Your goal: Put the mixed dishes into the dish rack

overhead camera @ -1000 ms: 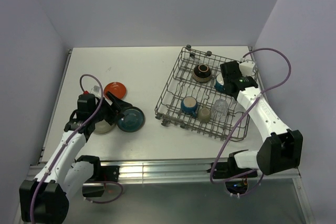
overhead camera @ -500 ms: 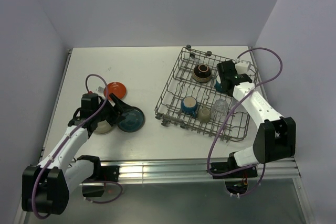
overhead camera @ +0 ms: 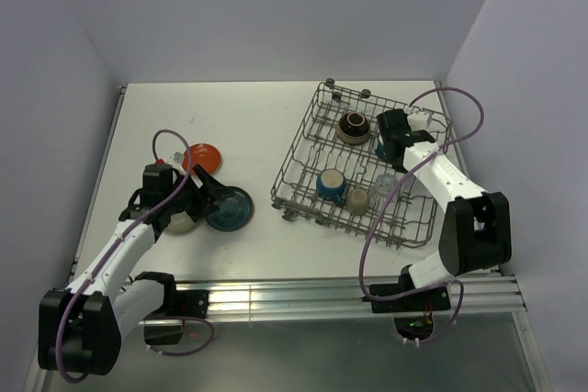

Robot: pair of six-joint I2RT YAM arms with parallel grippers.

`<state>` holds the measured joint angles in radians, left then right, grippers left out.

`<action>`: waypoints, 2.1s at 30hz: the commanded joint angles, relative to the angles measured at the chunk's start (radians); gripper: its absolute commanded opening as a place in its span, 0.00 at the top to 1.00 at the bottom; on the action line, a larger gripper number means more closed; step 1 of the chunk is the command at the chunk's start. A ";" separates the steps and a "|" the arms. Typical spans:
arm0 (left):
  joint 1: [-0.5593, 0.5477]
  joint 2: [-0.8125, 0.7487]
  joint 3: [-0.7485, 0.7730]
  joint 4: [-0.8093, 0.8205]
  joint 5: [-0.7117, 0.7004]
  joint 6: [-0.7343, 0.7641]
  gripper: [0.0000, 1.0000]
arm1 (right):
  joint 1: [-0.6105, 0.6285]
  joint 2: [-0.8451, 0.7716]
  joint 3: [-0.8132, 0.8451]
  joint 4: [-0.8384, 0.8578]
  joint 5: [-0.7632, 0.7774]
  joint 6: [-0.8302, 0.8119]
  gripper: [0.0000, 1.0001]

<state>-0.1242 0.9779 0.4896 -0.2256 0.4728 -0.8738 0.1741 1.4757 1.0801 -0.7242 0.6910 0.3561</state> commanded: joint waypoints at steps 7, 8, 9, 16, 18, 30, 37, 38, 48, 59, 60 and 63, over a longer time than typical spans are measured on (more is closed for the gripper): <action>-0.003 -0.016 -0.002 0.006 0.050 0.016 0.18 | -0.056 -0.020 -0.043 0.063 -0.010 0.003 1.00; -0.003 -0.009 0.001 0.005 0.058 0.015 0.18 | -0.059 -0.022 -0.051 0.069 -0.019 0.003 1.00; -0.003 0.002 0.003 0.003 0.062 0.015 0.18 | -0.061 -0.023 -0.057 0.075 -0.024 0.003 1.00; -0.003 0.016 0.007 0.011 0.095 0.006 0.18 | -0.093 -0.008 -0.071 0.095 -0.071 0.014 0.96; -0.003 0.013 0.010 0.008 0.087 0.006 0.18 | -0.093 0.000 -0.074 0.097 -0.076 0.021 0.91; -0.003 0.025 0.001 0.005 0.055 -0.010 0.16 | -0.093 -0.051 -0.086 0.033 -0.047 0.078 0.16; -0.003 0.042 0.041 -0.035 0.003 -0.031 0.14 | -0.084 -0.144 -0.091 -0.004 -0.073 0.090 0.10; -0.003 0.045 0.047 -0.037 -0.012 -0.039 0.14 | -0.078 -0.158 -0.088 -0.012 -0.068 0.093 0.10; 0.023 0.221 0.228 -0.135 -0.163 -0.100 0.16 | 0.054 -0.354 0.009 -0.119 -0.071 0.115 0.05; -0.018 0.487 0.452 -0.293 -0.387 -0.085 0.23 | 0.326 -0.387 0.182 -0.256 0.007 0.201 0.03; -0.025 0.507 0.467 -0.305 -0.395 -0.093 0.23 | 0.341 -0.387 0.191 -0.261 0.007 0.205 0.03; -0.037 0.571 0.515 -0.333 -0.392 -0.139 0.23 | 0.409 -0.371 0.219 -0.268 0.018 0.219 0.02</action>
<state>-0.1452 1.5097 0.9443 -0.4995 0.1299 -0.9722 0.5373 1.1122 1.2449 -0.9600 0.6678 0.5362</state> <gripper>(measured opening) 0.772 0.974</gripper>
